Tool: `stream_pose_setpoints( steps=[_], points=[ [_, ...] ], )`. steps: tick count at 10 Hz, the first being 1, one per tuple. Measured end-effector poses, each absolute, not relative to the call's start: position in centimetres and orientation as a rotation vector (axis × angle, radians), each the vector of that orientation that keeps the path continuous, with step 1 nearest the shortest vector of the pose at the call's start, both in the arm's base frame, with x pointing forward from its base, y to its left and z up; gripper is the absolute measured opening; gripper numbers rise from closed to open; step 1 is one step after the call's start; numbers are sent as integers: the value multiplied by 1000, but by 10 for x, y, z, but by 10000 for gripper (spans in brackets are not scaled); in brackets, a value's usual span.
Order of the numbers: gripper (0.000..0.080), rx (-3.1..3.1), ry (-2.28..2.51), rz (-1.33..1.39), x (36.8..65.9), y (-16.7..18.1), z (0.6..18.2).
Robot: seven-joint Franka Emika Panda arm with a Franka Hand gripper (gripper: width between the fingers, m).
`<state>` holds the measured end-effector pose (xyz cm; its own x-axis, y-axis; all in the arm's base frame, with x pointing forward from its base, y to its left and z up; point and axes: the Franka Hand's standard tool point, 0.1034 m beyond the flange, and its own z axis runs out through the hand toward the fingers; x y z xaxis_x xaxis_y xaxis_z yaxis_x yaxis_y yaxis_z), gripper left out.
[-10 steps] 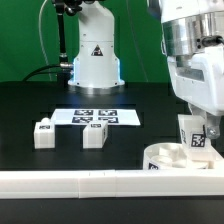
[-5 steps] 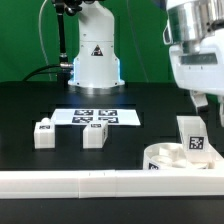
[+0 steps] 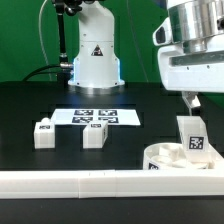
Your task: Assemble stool
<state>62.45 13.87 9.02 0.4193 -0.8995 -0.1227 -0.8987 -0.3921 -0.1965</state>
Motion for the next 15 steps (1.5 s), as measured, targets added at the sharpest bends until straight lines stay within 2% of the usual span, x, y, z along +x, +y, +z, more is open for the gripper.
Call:
stream_pose_setpoints(
  steps=[3, 6, 10, 14, 15],
  points=[
    [649, -2643, 1207, -59, 629, 131, 103],
    [649, -2757, 941, -91, 629, 129, 101],
    [649, -3000, 133, -192, 636, 125, 108],
    [649, -3012, -226, -215, 636, 123, 107],
    [649, -3008, -484, -226, 637, 120, 106]
  ],
)
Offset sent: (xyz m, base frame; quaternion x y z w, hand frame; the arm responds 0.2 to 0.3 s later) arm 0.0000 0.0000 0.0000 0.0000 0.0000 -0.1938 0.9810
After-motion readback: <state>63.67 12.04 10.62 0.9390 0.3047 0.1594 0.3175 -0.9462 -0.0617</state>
